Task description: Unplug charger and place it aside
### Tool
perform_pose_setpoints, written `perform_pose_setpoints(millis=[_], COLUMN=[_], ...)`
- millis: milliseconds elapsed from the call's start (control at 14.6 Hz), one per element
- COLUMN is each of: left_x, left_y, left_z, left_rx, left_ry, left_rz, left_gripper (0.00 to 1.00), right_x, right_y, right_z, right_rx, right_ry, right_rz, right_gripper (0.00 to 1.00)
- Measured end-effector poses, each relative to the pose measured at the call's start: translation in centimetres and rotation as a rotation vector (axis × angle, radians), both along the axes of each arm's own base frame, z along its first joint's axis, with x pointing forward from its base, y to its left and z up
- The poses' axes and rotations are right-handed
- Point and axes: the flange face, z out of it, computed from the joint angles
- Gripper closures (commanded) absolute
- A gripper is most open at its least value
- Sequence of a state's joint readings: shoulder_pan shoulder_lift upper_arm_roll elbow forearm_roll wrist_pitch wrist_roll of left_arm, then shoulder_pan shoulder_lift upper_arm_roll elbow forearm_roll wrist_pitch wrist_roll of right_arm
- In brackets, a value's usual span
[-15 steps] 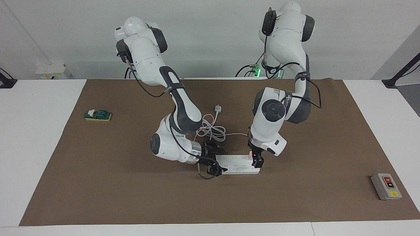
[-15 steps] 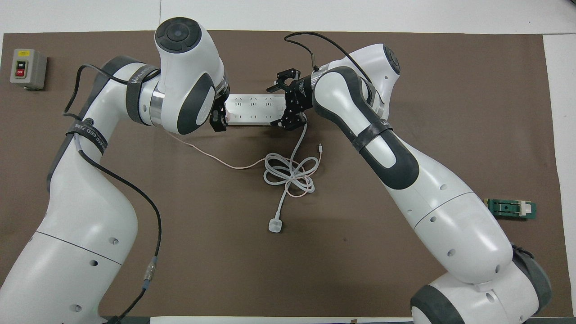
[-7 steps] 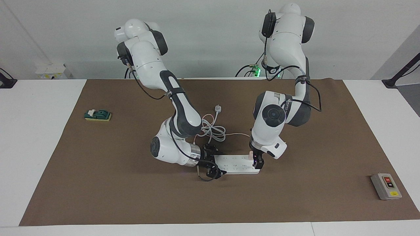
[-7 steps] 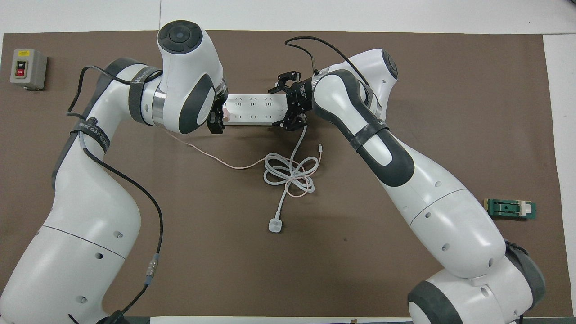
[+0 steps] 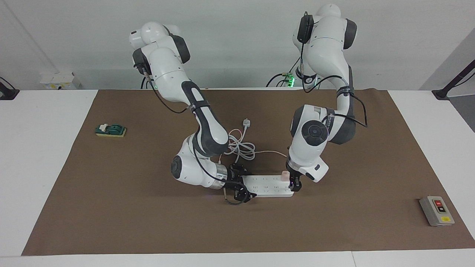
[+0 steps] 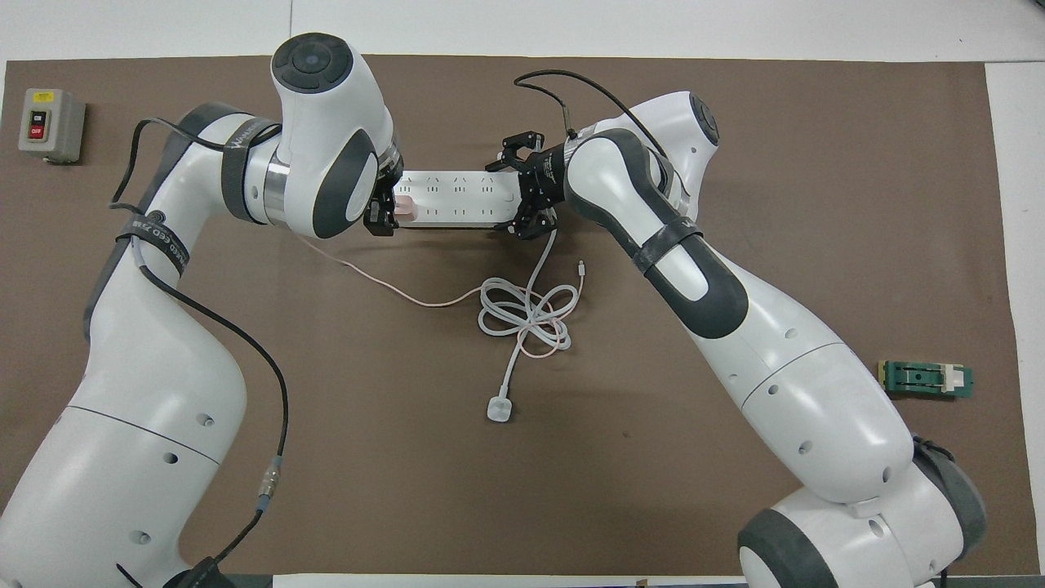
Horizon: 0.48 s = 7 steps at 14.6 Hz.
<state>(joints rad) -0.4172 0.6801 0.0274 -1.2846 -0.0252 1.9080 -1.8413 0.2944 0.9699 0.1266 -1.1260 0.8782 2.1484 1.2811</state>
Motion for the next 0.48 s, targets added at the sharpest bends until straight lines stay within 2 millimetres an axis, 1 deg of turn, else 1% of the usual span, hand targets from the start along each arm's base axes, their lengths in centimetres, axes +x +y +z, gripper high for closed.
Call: perform_pose_setpoints(millis=[68,137,205,274,342,479], left_x=[0.01,-0.01,-0.03,-0.06,-0.08,-0.32], left_y=[0.00,-0.04,-0.09,-0.14,-0.18,-0.27], left_z=[0.00,0.01,0.01,0.01,0.00,-0.04], left_rx=[-0.001,-0.002,-0.002,-0.003,-0.003,0.000], left_ry=[0.000,0.000,0.000,0.001,0.001,0.016], left_rz=[-0.007,-0.017,-0.022,-0.026,-0.028,-0.032], left_gripper=[0.48,0.52,0.63,0.86,1.00,1.00], right_x=[0.02,-0.02,-0.02,-0.02,-0.02,-0.02], right_y=[0.02,0.10,0.10,0.05,0.06,0.05], right_z=[-0.04,-0.11,-0.09,-0.12,-0.13,-0.14], right_rx=[0.000,0.001,0.002,0.004,0.004,0.005], right_ry=[-0.010,-0.017,-0.019,-0.017,-0.017,-0.017], right_rz=[0.003,0.006,0.003,0.000,0.000,-0.001], right_gripper=[0.07,0.17,0.24,0.32,0.34,0.34])
